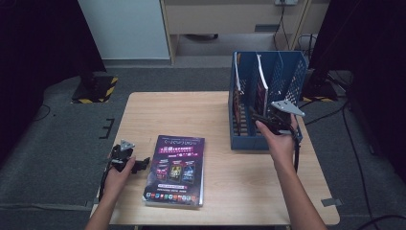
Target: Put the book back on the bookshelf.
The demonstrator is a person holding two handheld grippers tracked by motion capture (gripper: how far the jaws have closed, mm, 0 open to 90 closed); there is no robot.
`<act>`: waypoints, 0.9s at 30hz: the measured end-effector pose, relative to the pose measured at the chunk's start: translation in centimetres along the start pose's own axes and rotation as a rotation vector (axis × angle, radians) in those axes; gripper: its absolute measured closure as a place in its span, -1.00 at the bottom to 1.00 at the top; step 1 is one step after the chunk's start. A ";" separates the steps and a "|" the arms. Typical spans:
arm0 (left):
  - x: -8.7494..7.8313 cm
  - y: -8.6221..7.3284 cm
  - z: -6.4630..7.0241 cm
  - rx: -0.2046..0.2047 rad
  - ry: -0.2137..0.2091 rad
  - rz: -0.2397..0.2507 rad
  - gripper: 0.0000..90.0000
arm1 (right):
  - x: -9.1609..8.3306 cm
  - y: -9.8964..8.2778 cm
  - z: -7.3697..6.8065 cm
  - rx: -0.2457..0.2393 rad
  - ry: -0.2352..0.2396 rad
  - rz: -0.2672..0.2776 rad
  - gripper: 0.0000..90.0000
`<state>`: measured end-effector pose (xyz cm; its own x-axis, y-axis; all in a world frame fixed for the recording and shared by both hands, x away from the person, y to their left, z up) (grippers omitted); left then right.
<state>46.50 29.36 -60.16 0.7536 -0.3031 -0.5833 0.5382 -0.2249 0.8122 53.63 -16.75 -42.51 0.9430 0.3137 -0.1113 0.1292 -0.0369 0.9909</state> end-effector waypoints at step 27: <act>-0.1 -0.1 0.2 -0.010 0.008 -0.001 -1.00 | -2.8 -3.2 -2.6 -0.015 0.106 -0.075 -0.82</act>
<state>46.35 29.21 -60.18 0.7558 -0.2952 -0.5844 0.5431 -0.2159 0.8114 49.82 -15.06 -45.15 0.8931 0.4135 -0.1775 0.1930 0.0043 0.9812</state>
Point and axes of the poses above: each handheld gripper's, and its own axes: x roughly forward along the jaws, y roughly out of its top, z roughly to its right, the point moved 9 cm from there along x, roughly forward along the jaws, and after that the axes turned 10 degrees about z, right-handed, at the moved point
